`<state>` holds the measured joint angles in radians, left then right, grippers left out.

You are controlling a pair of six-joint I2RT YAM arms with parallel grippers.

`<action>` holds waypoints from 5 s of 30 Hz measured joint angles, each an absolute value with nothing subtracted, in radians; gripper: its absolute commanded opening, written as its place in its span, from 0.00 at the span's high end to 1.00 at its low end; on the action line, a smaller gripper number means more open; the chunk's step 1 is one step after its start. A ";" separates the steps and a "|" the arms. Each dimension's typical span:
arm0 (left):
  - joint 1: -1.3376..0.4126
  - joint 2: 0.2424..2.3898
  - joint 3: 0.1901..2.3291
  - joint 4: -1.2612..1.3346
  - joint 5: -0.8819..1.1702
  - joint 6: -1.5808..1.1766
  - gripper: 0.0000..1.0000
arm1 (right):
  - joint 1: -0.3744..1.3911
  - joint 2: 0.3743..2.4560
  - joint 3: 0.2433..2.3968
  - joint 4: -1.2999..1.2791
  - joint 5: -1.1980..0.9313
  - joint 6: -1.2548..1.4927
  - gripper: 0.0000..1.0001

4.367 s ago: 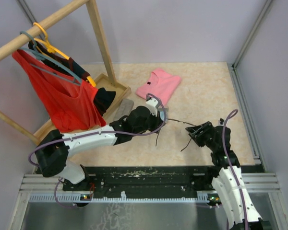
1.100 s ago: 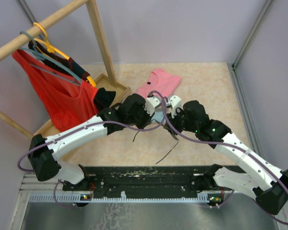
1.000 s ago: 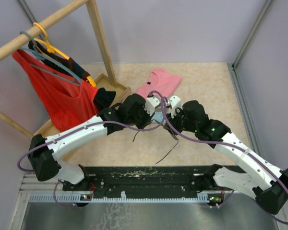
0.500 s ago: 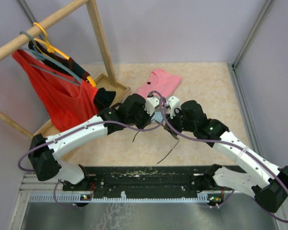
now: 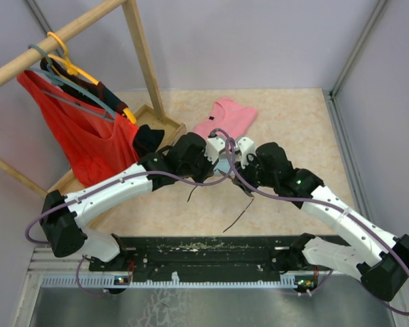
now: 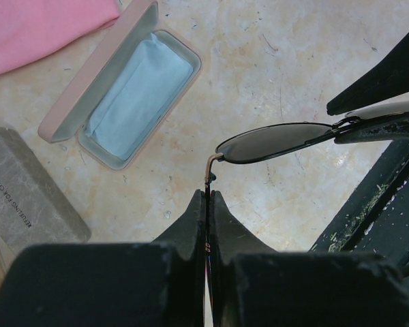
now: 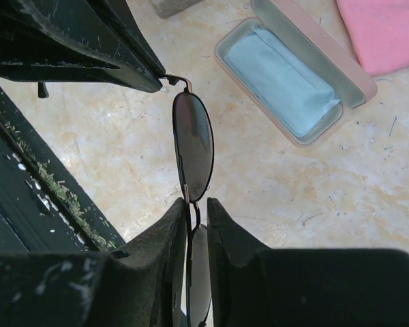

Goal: Organize the sunglasses
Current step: Fold the sunglasses.

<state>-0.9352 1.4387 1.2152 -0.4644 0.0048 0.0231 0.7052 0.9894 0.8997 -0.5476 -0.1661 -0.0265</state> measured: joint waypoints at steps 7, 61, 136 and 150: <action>-0.935 1.439 1.215 -0.464 0.005 0.023 0.92 | 0.706 0.989 0.900 -0.547 -0.170 -0.027 1.00; -0.763 1.311 1.210 -0.349 -0.094 -0.175 0.43 | 0.722 0.734 0.454 0.263 0.153 -0.228 1.00; -0.982 1.086 1.121 -0.236 -0.282 -0.132 0.38 | 0.754 0.925 0.679 0.035 0.805 0.556 1.00; -0.982 1.071 1.052 -0.186 -0.054 -0.077 0.41 | 0.703 0.945 0.814 -0.010 0.891 0.725 1.00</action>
<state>-0.9821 1.0706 1.0519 -0.1864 -0.0544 -0.0772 0.7029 0.9455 0.8143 -0.0105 0.8906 0.7254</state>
